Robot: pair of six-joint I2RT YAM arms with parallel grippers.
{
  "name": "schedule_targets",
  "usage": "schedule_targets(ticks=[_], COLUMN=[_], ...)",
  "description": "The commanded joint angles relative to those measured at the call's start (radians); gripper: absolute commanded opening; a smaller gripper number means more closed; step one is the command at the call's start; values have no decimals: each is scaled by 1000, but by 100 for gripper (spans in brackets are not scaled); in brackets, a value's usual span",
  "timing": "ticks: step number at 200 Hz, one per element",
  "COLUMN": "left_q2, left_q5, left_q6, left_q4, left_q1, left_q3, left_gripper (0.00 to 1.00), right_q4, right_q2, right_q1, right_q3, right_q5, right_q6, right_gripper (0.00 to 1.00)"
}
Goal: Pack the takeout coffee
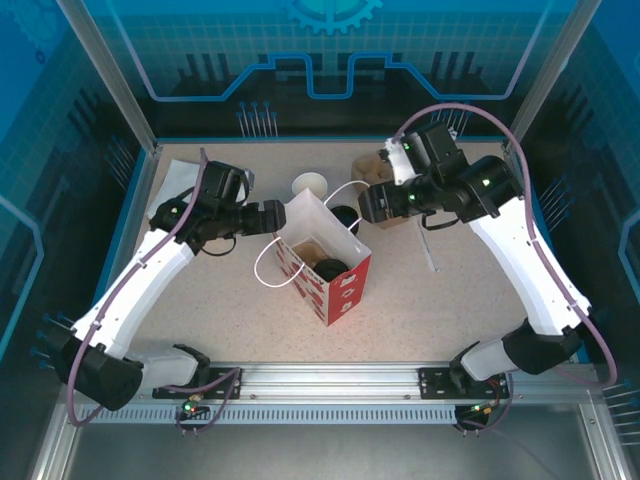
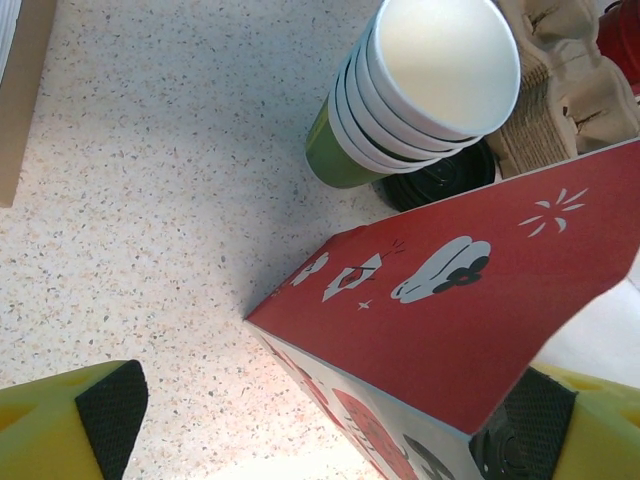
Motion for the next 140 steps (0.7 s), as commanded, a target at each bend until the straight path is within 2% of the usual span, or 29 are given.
schedule_targets(ticks=[1, 67, 116, 140], left_q2=[-36, -127, -233, -285], left_q5=[29, 5, -61, -87], left_q6=[-10, -23, -4, 1], left_q4=[11, 75, 82, 75], left_q1=[10, 11, 11, 10], left_q3=[40, 18, -21, -48], left_gripper=[97, 99, 99, 99], right_q4=[16, 88, 219, 281], right_q2=[-46, -93, 20, 117], right_q1=[-53, -177, -210, -215], right_q3=[-67, -225, -211, -170], right_q5=[-14, 22, 150, 216], right_q6=[-19, -53, -97, -128], right_gripper=[78, 78, 77, 70])
